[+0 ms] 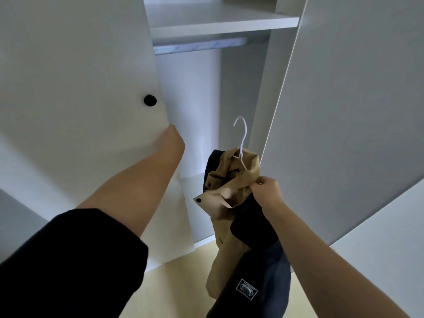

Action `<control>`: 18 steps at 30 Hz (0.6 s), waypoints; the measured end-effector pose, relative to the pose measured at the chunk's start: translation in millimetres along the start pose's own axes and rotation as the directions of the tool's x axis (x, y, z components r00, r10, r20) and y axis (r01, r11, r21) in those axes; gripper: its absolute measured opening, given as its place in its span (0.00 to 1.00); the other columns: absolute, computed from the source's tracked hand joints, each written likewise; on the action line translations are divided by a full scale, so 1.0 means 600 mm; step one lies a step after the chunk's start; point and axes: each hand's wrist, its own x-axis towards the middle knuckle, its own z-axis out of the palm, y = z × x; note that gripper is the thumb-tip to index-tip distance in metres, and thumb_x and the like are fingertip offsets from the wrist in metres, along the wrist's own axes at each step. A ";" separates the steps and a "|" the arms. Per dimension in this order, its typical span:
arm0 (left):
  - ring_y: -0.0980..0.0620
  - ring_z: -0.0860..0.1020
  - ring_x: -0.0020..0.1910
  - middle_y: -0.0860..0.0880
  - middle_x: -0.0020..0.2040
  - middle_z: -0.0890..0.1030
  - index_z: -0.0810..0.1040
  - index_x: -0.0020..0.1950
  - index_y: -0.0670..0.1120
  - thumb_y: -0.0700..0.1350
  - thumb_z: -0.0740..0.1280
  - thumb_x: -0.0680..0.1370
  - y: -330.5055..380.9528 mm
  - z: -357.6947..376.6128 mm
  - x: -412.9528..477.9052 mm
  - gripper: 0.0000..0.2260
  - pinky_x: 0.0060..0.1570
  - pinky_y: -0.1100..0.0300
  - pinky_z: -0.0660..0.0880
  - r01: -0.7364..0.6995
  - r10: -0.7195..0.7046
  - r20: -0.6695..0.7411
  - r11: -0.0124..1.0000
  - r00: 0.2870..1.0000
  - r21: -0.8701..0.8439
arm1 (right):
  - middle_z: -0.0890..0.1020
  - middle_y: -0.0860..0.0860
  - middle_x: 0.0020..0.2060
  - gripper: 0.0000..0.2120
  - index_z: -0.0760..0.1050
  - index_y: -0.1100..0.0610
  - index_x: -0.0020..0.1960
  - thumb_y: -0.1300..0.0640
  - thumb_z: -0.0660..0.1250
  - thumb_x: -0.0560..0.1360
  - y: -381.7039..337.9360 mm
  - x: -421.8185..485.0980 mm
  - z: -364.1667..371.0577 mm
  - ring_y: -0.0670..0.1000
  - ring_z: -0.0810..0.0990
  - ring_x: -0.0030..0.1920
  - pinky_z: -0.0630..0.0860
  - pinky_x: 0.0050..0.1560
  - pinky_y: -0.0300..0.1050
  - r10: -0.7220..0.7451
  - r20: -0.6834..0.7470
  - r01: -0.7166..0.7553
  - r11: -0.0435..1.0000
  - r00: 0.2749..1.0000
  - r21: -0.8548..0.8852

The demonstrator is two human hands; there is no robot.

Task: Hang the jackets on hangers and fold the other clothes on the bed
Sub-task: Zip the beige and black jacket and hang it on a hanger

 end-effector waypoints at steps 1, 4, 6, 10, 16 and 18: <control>0.51 0.72 0.62 0.52 0.62 0.75 0.72 0.64 0.49 0.39 0.62 0.79 -0.001 -0.002 -0.011 0.14 0.66 0.56 0.63 -0.032 0.028 -0.077 0.998 0.997 -0.046 | 0.79 0.52 0.35 0.08 0.77 0.57 0.39 0.64 0.62 0.75 0.004 -0.006 0.005 0.52 0.78 0.37 0.75 0.36 0.41 0.021 0.003 -0.021 0.999 1.000 0.029; 0.51 0.74 0.61 0.52 0.61 0.76 0.74 0.61 0.48 0.40 0.63 0.78 0.013 -0.021 -0.050 0.12 0.64 0.54 0.64 -0.042 0.020 -0.123 0.982 0.992 -0.185 | 0.79 0.53 0.36 0.07 0.77 0.57 0.44 0.63 0.60 0.76 0.015 -0.027 0.013 0.52 0.78 0.38 0.76 0.39 0.44 0.078 0.026 -0.080 0.994 0.997 0.076; 0.52 0.75 0.58 0.53 0.58 0.76 0.75 0.59 0.48 0.38 0.62 0.78 0.039 -0.033 -0.079 0.11 0.59 0.57 0.67 -0.076 0.019 -0.189 0.950 0.982 -0.302 | 0.79 0.52 0.37 0.07 0.76 0.55 0.46 0.62 0.59 0.77 0.022 -0.046 0.012 0.51 0.78 0.38 0.76 0.37 0.43 0.104 0.048 -0.108 0.990 0.993 0.087; 0.52 0.78 0.54 0.53 0.50 0.78 0.77 0.56 0.46 0.37 0.63 0.77 0.054 -0.043 -0.162 0.10 0.49 0.59 0.69 -0.186 0.110 -0.234 0.925 0.966 -0.332 | 0.80 0.53 0.44 0.11 0.77 0.53 0.53 0.60 0.56 0.78 0.039 -0.097 0.013 0.55 0.79 0.45 0.77 0.42 0.46 0.114 0.151 -0.130 0.986 0.982 0.101; 0.45 0.77 0.57 0.45 0.58 0.78 0.77 0.58 0.39 0.33 0.64 0.77 0.106 -0.044 -0.311 0.11 0.55 0.54 0.76 -0.260 0.247 -0.080 0.918 0.966 -0.300 | 0.82 0.45 0.40 0.12 0.77 0.39 0.43 0.52 0.57 0.76 0.067 -0.197 -0.004 0.49 0.80 0.42 0.78 0.46 0.48 0.005 0.248 -0.012 1.000 0.969 0.026; 0.43 0.78 0.56 0.43 0.58 0.78 0.76 0.59 0.38 0.31 0.63 0.76 0.123 -0.032 -0.353 0.12 0.54 0.52 0.77 -0.248 0.247 -0.042 0.917 0.968 -0.311 | 0.82 0.47 0.41 0.09 0.76 0.44 0.41 0.52 0.58 0.76 0.079 -0.227 -0.005 0.50 0.80 0.43 0.78 0.49 0.50 -0.035 0.280 0.033 0.999 0.959 0.012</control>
